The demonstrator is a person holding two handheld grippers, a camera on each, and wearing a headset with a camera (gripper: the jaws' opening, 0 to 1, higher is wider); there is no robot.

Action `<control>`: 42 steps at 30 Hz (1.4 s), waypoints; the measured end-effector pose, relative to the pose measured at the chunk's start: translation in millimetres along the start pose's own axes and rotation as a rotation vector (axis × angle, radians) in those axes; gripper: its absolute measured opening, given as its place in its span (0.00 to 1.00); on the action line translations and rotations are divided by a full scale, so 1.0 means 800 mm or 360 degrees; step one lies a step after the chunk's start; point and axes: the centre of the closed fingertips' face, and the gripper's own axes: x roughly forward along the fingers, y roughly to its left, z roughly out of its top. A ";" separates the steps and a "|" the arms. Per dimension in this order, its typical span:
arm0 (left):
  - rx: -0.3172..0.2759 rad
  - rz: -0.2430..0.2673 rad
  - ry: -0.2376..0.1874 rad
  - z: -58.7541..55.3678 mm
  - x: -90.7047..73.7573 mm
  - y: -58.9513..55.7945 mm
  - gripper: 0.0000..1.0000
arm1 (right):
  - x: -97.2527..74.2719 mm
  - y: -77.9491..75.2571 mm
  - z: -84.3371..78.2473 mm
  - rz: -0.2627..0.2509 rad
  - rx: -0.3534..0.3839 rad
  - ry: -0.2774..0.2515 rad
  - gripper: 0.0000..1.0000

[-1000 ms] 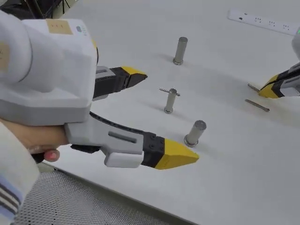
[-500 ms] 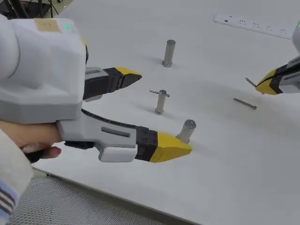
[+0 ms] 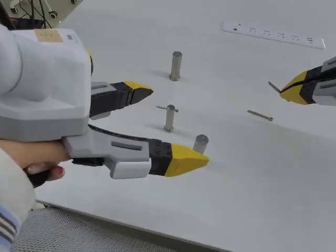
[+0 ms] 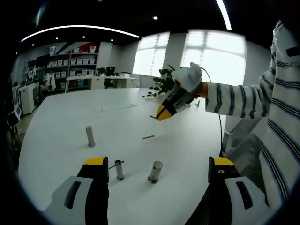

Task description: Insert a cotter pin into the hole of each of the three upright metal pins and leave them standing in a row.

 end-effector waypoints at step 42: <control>-0.0288 -0.0315 -0.0028 0.024 0.055 -0.031 0.45 | -0.045 0.137 0.061 -0.0221 -0.0151 -0.0365 0.00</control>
